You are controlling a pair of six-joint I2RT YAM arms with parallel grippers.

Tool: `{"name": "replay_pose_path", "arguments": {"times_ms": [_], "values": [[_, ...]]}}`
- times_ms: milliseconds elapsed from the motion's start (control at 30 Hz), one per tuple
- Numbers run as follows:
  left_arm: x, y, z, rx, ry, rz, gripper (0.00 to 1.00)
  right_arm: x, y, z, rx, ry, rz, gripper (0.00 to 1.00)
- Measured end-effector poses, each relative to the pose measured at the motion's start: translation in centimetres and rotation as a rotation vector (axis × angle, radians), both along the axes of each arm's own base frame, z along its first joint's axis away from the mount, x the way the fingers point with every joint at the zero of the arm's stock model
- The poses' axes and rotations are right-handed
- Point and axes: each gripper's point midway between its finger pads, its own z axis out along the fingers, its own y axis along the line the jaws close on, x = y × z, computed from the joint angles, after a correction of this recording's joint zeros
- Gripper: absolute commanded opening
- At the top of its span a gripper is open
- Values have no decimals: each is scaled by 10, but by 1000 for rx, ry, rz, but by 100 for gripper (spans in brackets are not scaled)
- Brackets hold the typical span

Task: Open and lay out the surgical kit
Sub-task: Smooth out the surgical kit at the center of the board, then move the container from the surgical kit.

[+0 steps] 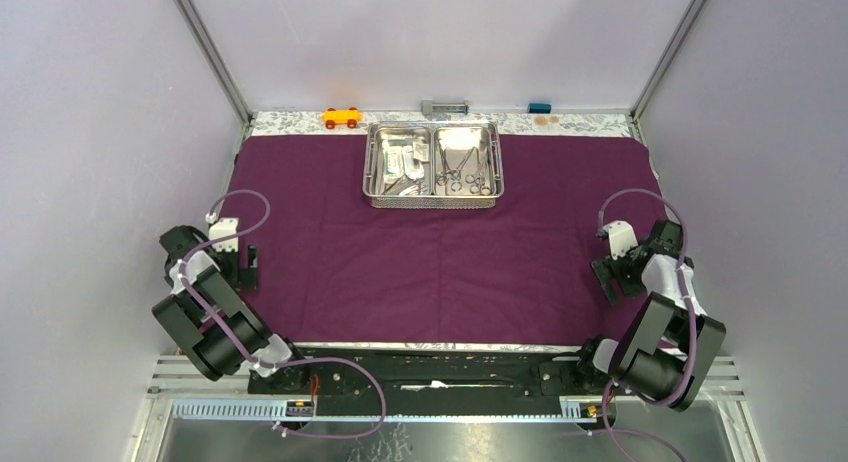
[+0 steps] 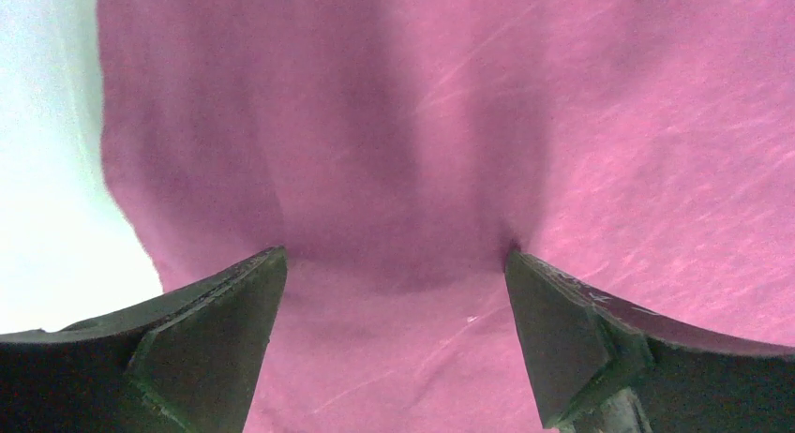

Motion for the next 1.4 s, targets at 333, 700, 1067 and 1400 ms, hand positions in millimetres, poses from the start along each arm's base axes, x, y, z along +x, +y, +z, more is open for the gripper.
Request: {"name": "replay_pose_path", "arguments": {"times_ms": [333,700,1067,1400], "values": [[-23,20,-1,38,21,-26,99,-31,2,1,-16,91,42,94],[29,-7,79,-74,-202,-102,99,58,42,101,160,-211,92,93],[168,-150,143,-290,-351,-292,89,138,140,137,403,-354,142,91],[311,-246,121,-411,-320,-312,76,137,148,126,448,-361,97,92]]}}
